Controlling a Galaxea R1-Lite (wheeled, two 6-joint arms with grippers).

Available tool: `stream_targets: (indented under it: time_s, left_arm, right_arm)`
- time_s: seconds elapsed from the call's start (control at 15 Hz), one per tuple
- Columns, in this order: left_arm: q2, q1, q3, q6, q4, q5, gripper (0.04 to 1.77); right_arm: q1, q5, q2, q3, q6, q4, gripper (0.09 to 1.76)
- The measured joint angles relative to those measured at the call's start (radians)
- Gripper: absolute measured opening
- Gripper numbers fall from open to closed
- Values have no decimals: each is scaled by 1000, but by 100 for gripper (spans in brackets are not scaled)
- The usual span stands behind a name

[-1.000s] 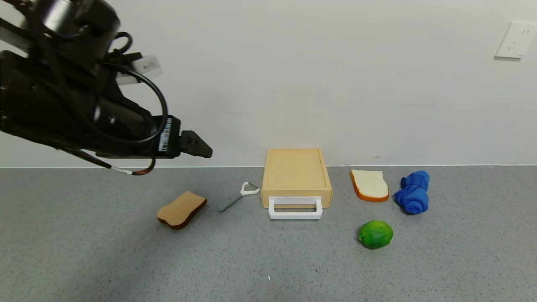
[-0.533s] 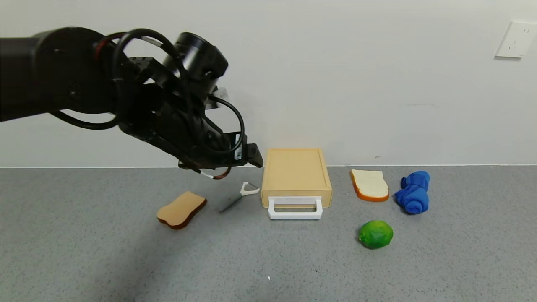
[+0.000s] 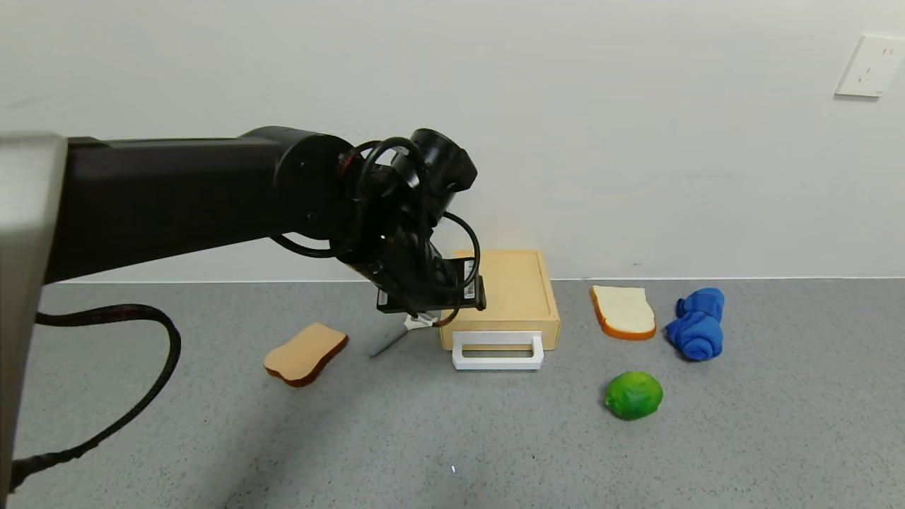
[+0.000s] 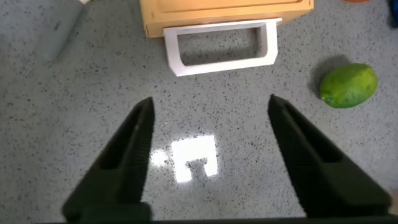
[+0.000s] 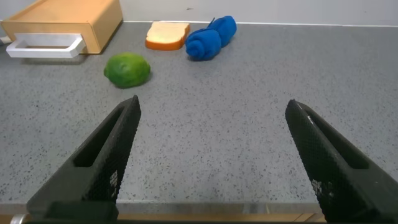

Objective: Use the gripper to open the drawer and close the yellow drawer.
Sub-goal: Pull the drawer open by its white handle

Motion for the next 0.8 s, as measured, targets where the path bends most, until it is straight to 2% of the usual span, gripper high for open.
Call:
stream_targets:
  time_s: [0.13, 0.27, 0.33, 0.4, 0.8]
  left_arm:
    - [17, -4, -4, 4, -1, -9, 101]
    - [24, -6, -5, 2, -23, -11, 81]
    - [26, -6, -5, 2, -27, -11, 60]
    - [28, -5, -6, 2, -28, -11, 14]
    - [41, -3, -24, 6, -33, -10, 11]
  right_arm:
    - [0, 0, 0, 0, 0, 0, 171]
    - [0, 0, 0, 0, 0, 0, 171]
    - [0, 0, 0, 0, 0, 0, 171]
    - [0, 0, 0, 0, 0, 0, 171]
    - [-1, 0, 0, 0, 0, 0, 171]
